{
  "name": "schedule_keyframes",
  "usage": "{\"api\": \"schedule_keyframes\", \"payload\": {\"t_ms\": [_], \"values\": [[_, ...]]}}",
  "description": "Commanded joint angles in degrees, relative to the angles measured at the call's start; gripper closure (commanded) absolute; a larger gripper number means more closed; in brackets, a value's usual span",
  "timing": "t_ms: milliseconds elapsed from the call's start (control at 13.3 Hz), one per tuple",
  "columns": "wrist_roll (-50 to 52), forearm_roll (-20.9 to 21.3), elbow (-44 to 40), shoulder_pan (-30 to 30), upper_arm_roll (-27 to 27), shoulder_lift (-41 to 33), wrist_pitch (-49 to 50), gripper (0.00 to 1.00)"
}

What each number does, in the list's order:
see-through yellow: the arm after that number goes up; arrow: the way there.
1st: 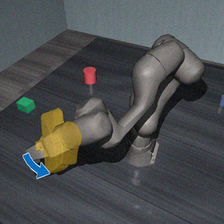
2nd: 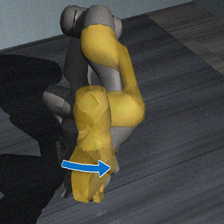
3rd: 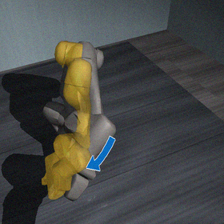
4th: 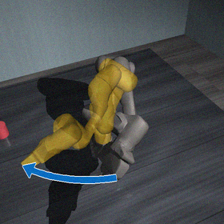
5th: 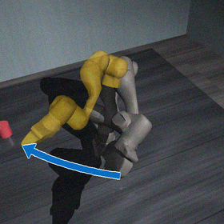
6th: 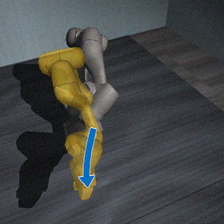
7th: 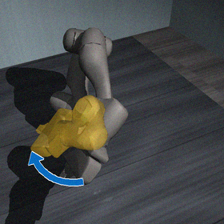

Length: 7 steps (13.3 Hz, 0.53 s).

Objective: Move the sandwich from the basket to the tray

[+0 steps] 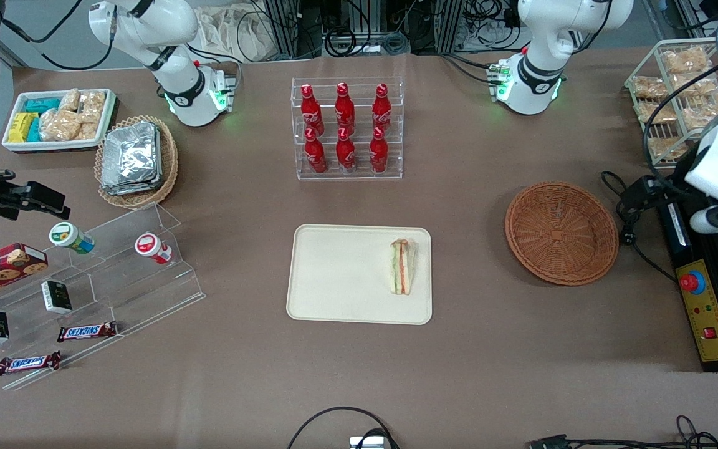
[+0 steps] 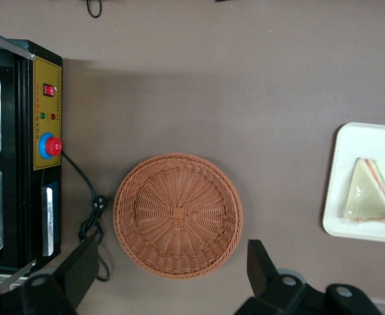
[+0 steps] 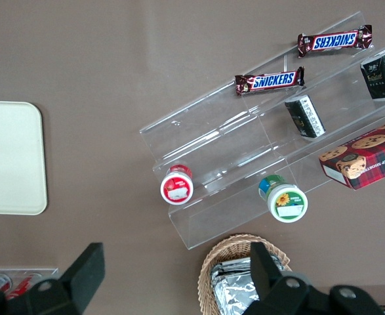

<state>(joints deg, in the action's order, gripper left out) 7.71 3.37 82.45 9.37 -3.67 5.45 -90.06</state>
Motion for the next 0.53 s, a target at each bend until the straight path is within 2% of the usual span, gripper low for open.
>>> {"api": "schedule_keyframes", "payload": {"t_ms": [0,450], "values": [[-2.87,-0.73,2.01,-5.04,5.4,-3.25,2.16,0.0],[-3.14,-0.91,3.86,-10.69,11.22,-5.89,2.43,0.0]]}}
